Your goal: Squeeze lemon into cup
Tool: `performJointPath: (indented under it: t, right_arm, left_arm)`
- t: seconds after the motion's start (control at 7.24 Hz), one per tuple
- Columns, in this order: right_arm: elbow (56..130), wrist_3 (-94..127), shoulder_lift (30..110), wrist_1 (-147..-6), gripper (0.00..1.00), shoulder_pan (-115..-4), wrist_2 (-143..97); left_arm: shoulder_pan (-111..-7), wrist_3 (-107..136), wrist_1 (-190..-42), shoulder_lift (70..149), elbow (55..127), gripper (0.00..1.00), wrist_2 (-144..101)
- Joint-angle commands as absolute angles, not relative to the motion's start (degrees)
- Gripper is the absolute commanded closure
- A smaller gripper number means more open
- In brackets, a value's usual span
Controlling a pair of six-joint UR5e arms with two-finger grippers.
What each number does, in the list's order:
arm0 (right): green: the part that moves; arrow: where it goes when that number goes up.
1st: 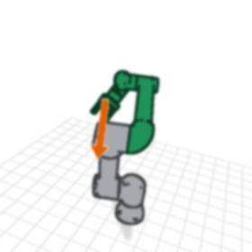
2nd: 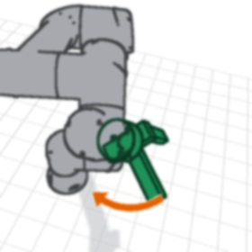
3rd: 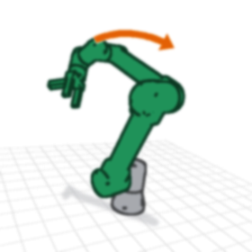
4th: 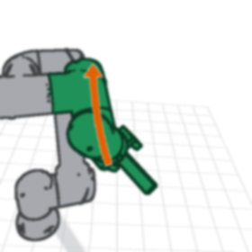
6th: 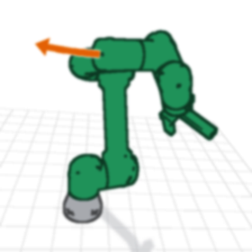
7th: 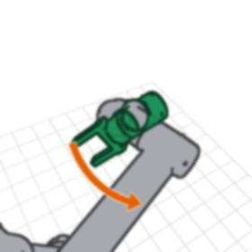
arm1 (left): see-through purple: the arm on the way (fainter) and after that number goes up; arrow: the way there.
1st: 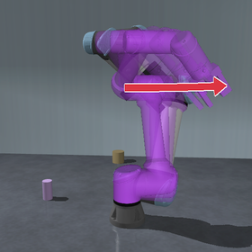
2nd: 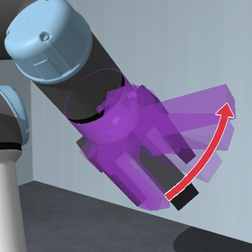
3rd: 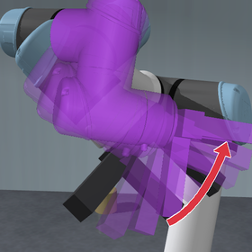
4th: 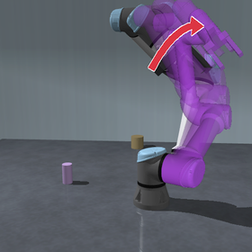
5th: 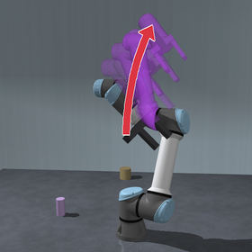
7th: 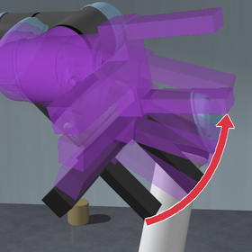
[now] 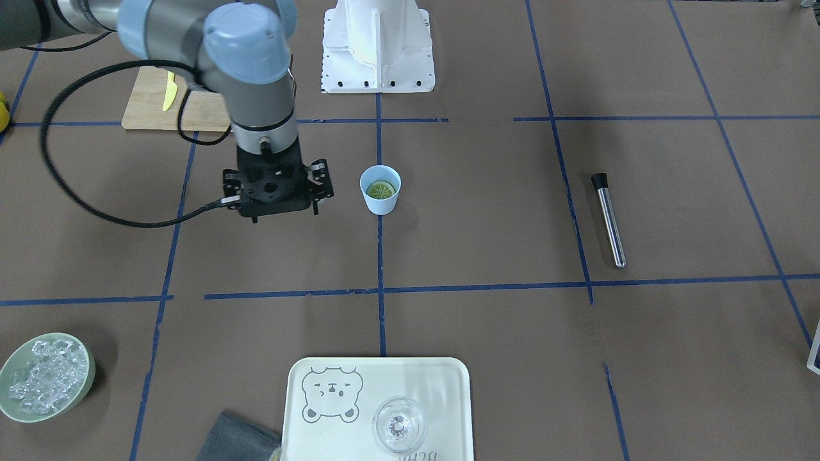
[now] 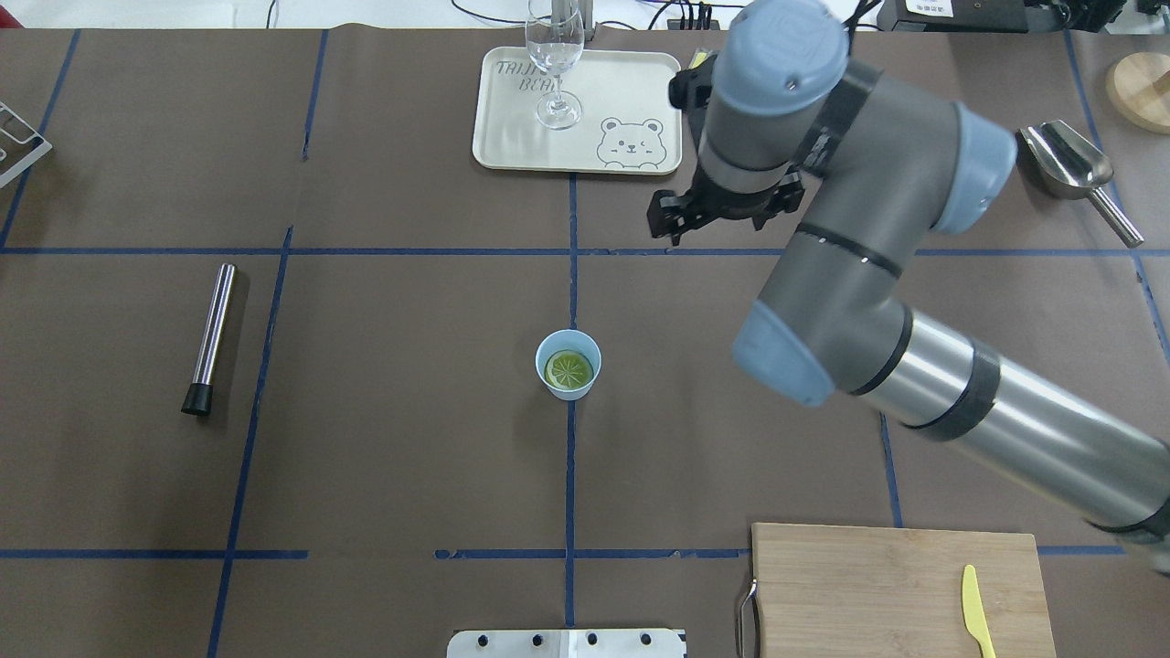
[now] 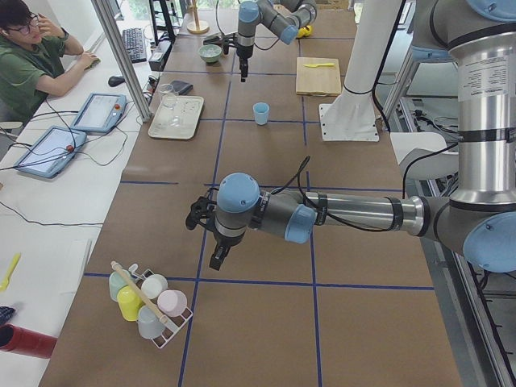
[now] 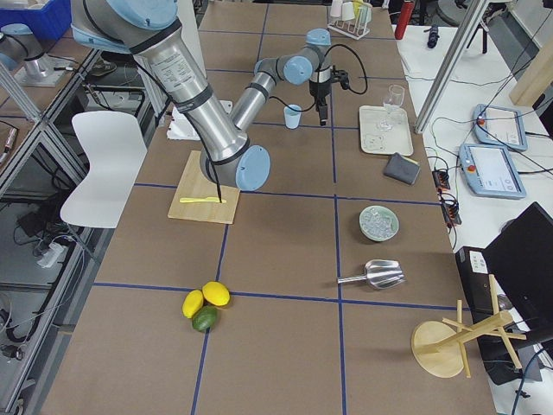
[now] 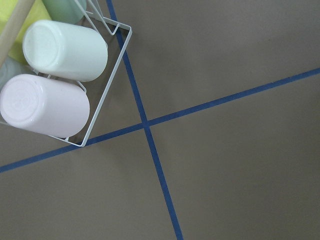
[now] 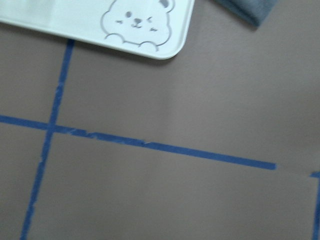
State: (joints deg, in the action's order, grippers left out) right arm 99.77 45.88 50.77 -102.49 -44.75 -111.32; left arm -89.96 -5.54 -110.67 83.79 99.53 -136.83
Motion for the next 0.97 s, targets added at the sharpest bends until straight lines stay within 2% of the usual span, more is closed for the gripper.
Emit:
performJointPath:
  t: [0.0, 0.14, 0.28, 0.55, 0.83]
  right_arm:
    - [100.5, 36.0, 57.4, -101.7, 0.0, -54.0, -116.7]
    - [100.9, 29.9, 60.8, -101.4, 0.0, -57.1, -118.8]
    - [102.5, 21.1, 65.4, -101.5, 0.0, -60.9, -121.1]
    - [103.4, 12.1, 77.3, -101.5, 0.0, -72.2, -131.4]
    - [102.9, 5.3, 87.8, -97.6, 0.0, -80.6, -131.5]
  left_arm:
    - [-89.7, -5.3, -128.0, 87.2, 95.5, 0.0, -136.9]
    - [-89.8, -4.9, -132.6, 90.5, 91.2, 0.0, -137.4]
    - [-89.4, 0.4, -132.4, 92.2, 90.9, 0.0, -137.2]
    - [-82.1, 7.7, -132.0, 94.6, 93.5, 0.0, -136.0]
    - [-71.6, 17.7, -131.9, 95.9, 94.2, 0.0, -132.9]
